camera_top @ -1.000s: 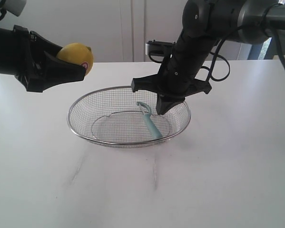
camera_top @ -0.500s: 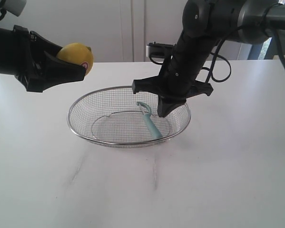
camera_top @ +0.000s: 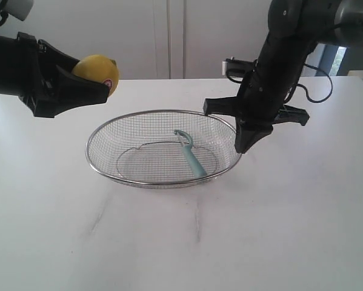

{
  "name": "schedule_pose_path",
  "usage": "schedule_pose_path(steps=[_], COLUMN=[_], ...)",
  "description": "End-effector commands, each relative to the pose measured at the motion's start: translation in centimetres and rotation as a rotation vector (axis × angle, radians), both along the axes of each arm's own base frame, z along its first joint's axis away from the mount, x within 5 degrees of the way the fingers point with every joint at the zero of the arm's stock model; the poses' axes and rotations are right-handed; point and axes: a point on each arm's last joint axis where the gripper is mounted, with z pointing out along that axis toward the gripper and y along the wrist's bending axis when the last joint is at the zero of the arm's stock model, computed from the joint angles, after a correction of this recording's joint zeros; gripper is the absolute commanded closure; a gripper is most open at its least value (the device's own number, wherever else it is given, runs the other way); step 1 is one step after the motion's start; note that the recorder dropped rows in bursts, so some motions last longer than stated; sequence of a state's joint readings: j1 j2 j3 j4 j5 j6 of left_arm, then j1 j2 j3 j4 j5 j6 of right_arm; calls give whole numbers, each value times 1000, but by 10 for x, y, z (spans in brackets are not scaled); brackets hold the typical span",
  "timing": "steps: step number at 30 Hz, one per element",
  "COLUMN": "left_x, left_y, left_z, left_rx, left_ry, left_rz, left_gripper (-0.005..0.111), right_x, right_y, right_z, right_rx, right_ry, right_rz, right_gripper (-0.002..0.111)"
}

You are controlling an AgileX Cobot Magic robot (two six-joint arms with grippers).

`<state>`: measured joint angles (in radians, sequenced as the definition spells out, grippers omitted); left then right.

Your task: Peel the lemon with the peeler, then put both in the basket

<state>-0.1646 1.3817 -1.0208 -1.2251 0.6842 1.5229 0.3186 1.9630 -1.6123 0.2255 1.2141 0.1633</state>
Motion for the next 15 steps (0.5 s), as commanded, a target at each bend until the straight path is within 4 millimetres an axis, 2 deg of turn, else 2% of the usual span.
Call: schedule_pose_path(steps=[1, 10, 15], left_x=[-2, -2, -2], left_y=[-1, -1, -1], left_z=[5, 5, 5], left_rx=[-35, -35, -35], left_ry=[3, 3, 3], left_rz=[-3, -3, -3], left_gripper=[107, 107, 107], right_x=[6, 19, 21], right_y=[-21, -74, -95], right_z=[5, 5, 4], right_rx=[-5, -47, -100], right_ry=[-12, -21, -31], right_rz=[-45, -162, -187], right_gripper=[108, 108, 108])
